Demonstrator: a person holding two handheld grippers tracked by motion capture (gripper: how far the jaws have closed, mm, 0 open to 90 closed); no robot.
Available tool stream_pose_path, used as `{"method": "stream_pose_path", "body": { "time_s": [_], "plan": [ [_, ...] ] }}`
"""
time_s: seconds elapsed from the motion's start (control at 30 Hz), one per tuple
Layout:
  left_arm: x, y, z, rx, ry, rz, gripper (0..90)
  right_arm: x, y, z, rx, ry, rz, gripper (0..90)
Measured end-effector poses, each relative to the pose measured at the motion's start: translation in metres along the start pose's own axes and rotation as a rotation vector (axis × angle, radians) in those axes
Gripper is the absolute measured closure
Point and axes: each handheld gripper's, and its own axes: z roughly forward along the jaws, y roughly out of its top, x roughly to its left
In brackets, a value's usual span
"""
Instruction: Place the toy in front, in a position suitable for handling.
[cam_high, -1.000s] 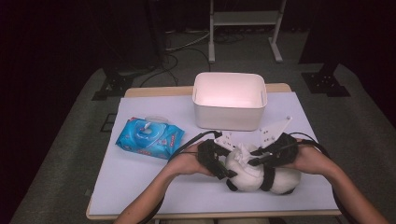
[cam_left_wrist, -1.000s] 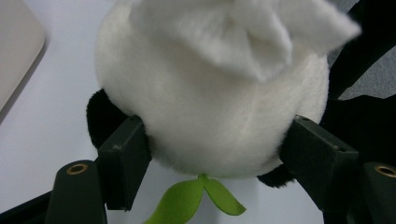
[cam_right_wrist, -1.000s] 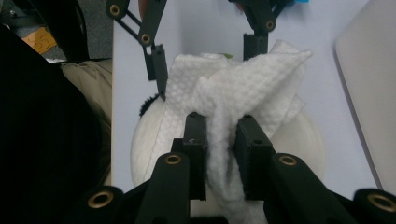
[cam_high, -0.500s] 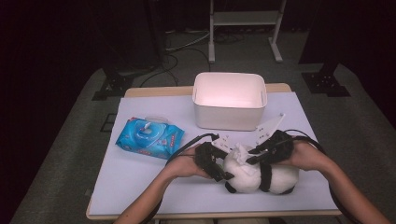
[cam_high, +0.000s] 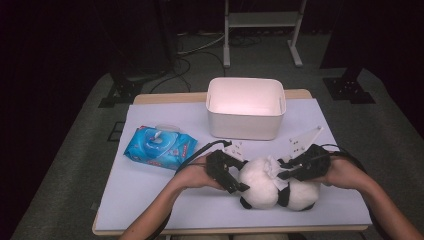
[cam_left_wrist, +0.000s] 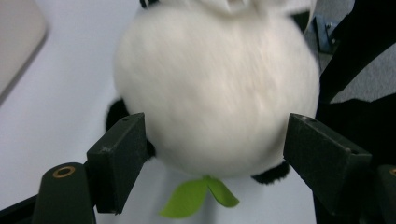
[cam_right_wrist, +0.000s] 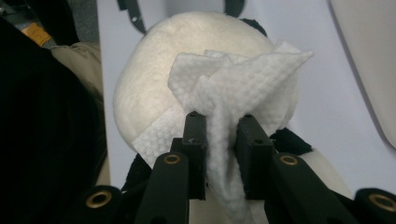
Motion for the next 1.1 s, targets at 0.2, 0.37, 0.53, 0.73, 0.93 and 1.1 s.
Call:
{"method": "stream_pose_path", "body": {
  "time_s": [0.2, 0.37, 0.53, 0.73, 0.93, 1.1],
  "plan": [
    [0.001, 0.002, 0.003, 0.001, -0.010, -0.008, 18.3, 0.012, 0.003, 0.002, 0.014, 0.001, -0.037, 74.9],
    [0.000, -0.005, 0.010, 0.000, -0.052, -0.002, 28.2, 0.022, 0.003, 0.004, 0.003, 0.010, -0.060, 74.9],
    [-0.001, -0.009, 0.011, -0.013, -0.047, -0.007, 30.5, 0.024, 0.013, 0.005, 0.015, 0.009, -0.083, 74.9],
    [-0.002, -0.008, 0.012, -0.011, -0.042, 0.005, 31.2, 0.024, 0.034, 0.018, 0.030, 0.023, -0.121, 74.9],
    [-0.003, -0.007, 0.012, -0.016, -0.041, 0.003, 31.3, 0.017, 0.058, 0.034, 0.044, 0.048, -0.144, 74.9],
    [-0.003, -0.010, 0.011, -0.028, -0.039, 0.000, 31.2, 0.013, 0.063, 0.040, 0.046, 0.058, -0.140, 75.0]
  ]
}}
